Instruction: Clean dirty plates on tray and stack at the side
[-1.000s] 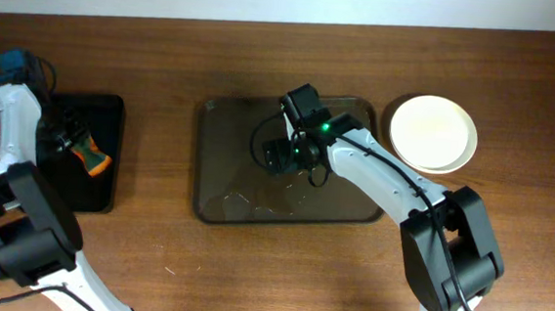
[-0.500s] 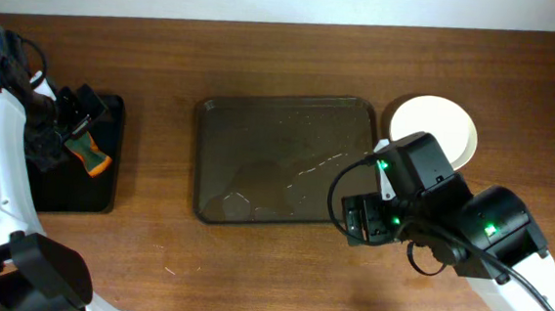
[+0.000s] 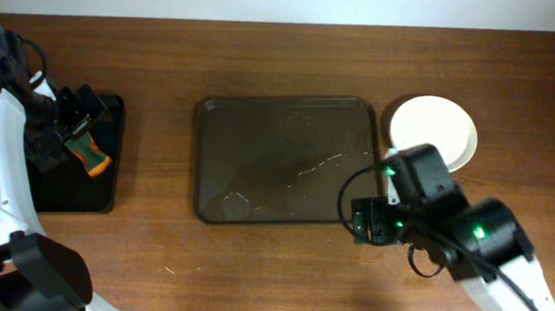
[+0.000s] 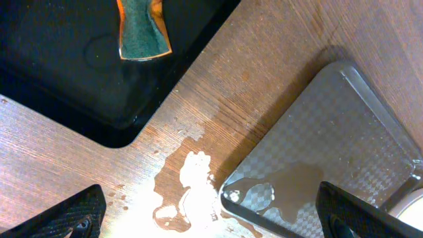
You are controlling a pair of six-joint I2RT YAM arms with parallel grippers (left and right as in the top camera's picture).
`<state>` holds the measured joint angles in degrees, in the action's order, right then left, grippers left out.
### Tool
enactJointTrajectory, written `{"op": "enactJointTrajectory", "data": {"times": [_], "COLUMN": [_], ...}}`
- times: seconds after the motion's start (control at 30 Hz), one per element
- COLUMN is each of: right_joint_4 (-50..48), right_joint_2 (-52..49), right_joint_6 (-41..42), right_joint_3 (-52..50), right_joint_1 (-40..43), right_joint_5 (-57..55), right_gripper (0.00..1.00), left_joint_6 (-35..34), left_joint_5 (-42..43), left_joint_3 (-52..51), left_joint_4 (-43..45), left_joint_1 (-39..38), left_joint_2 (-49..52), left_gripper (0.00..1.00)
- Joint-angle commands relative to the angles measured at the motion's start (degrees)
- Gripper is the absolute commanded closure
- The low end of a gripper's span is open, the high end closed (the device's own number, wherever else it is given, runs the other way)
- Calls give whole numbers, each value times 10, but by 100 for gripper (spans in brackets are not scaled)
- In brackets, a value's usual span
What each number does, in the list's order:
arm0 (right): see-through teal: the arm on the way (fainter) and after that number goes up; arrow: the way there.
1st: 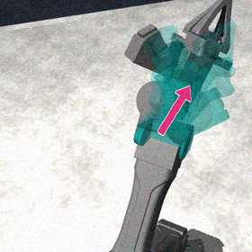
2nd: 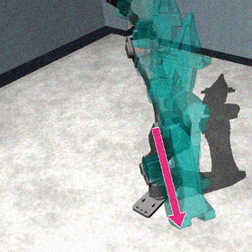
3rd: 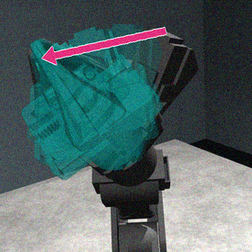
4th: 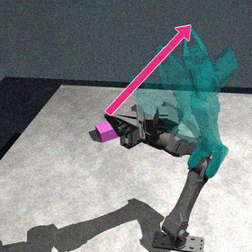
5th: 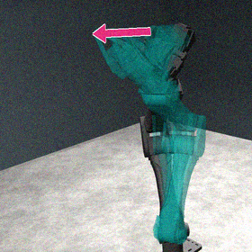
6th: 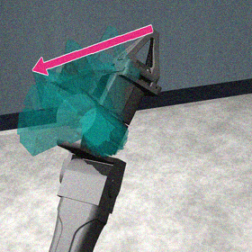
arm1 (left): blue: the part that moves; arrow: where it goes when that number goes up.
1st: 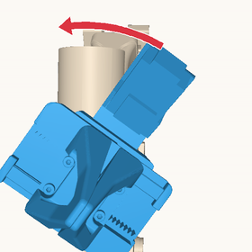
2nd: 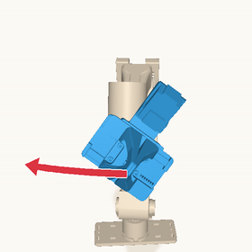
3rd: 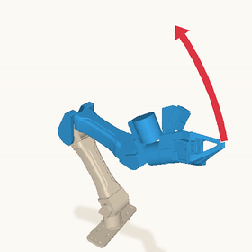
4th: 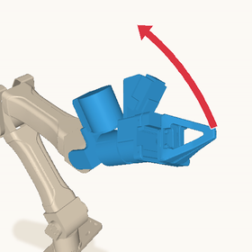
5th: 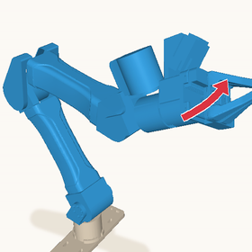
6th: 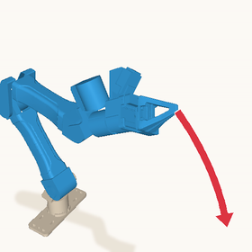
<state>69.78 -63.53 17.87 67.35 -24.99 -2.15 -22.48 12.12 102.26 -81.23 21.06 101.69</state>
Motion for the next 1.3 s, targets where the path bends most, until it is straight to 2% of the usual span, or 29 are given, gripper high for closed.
{"op": "enactJointTrajectory", "data": {"times": [0.0, 0.13, 0.23, 0.33, 0.6, 0.73, 0.83, 0.9, 0.97, 1.27], "right_joint_4": [-114, -279, -385, -476, -717, -706, -655, -655, -655, -656], "right_joint_2": [130, 336, 453, 528, 609, 630, 633, 633, 633, 633], "right_joint_6": [-52, -69, -69, -67, -58, -39, -42, -146, -211, -219], "right_joint_3": [-135, -315, -442, -522, -662, -670, -670, -670, -670, -670], "right_joint_1": [76, 173, 205, 206, 210, 256, 274, 273, 273, 272], "right_joint_5": [61, 96, 132, 134, 131, 116, 63, 60, 60, 66], "right_gripper": [2, 2, 2, 2, 2, 2, 2, 2, 2, 2], "left_joint_6": [3, 3, 3, 3, 3, 3, 3, 3, 3, 3], "left_joint_5": [5, 5, 5, 5, 5, 5, 5, 5, 5, 5], "left_joint_3": [0, 0, 0, 0, 0, 0, 0, 0, 0, 0], "left_joint_4": [0, 0, 0, 0, 0, 0, 0, 0, 0, 0], "left_joint_1": [1, 1, 1, 1, 1, 1, 1, 1, 1, 1], "left_joint_2": [2, 2, 2, 2, 2, 2, 2, 2, 2, 2], "left_gripper": [0, 0, 0, 0, 0, 0, 0, 0, 0, 0]}}
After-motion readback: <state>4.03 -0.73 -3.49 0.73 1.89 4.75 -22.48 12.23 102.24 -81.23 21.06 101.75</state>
